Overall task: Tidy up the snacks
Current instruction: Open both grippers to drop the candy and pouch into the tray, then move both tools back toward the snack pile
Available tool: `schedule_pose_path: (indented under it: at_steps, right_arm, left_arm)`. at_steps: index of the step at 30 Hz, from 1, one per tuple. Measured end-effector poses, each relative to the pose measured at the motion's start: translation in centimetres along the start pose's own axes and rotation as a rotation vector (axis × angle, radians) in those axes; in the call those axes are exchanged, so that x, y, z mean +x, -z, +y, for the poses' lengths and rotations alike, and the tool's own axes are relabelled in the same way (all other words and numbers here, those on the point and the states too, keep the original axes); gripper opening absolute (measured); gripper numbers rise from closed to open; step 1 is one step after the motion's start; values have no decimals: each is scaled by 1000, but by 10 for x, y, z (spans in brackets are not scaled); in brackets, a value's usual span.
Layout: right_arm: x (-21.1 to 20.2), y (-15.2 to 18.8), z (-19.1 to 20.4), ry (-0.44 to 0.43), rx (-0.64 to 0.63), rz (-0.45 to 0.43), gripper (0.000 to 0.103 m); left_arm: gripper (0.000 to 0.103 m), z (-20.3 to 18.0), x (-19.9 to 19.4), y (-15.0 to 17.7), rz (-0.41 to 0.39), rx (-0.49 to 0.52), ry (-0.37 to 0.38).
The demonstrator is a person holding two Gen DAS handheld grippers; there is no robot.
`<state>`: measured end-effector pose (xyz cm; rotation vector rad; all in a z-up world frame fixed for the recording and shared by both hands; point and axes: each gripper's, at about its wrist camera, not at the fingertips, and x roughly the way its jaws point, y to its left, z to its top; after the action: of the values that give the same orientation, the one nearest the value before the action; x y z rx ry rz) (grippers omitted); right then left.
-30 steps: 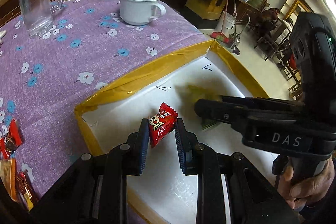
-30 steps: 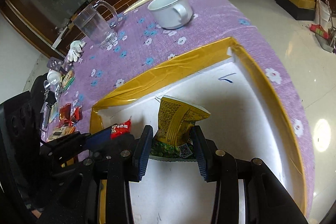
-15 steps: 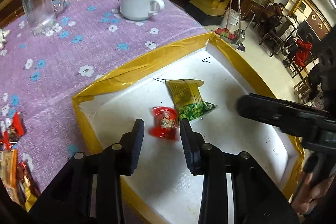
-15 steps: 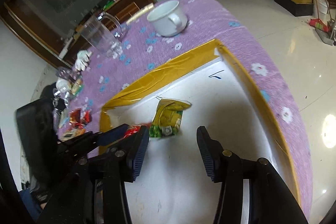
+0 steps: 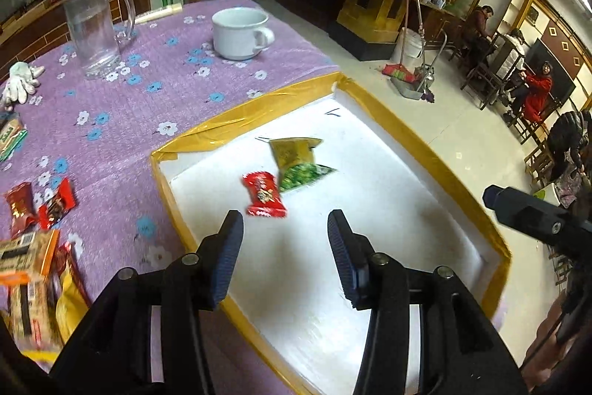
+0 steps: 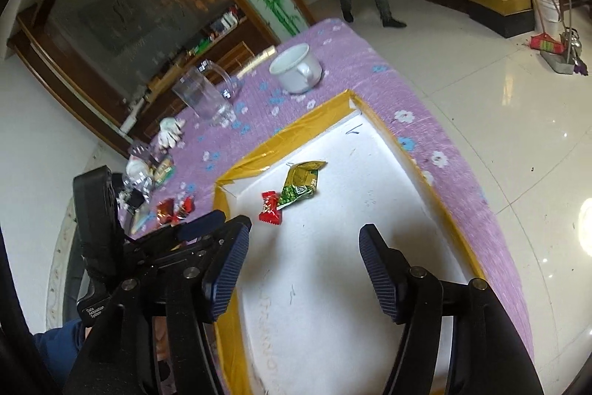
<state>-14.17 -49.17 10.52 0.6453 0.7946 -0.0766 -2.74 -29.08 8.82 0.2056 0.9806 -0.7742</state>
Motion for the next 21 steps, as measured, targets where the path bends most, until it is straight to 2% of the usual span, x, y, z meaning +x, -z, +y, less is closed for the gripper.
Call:
schedule_pose_path:
  at_steps: [4, 8, 12, 17, 21]
  right_arm:
    - [-31, 10, 3, 12, -3, -59, 81]
    - [-59, 14, 14, 11, -45, -116, 81]
    - [-85, 18, 28, -60, -69, -172, 81]
    - [-97, 35, 46, -116, -75, -185, 81]
    - [-90, 53, 59, -157, -29, -155, 81]
  left_arm:
    - [45, -11, -22, 13, -25, -3, 14]
    - [45, -17, -48, 28, -51, -7, 14]
    - [45, -14, -71, 38, -73, -21, -3]
    - [45, 0, -100, 54, -112, -36, -14]
    - [45, 22, -115, 67, -141, -70, 16]
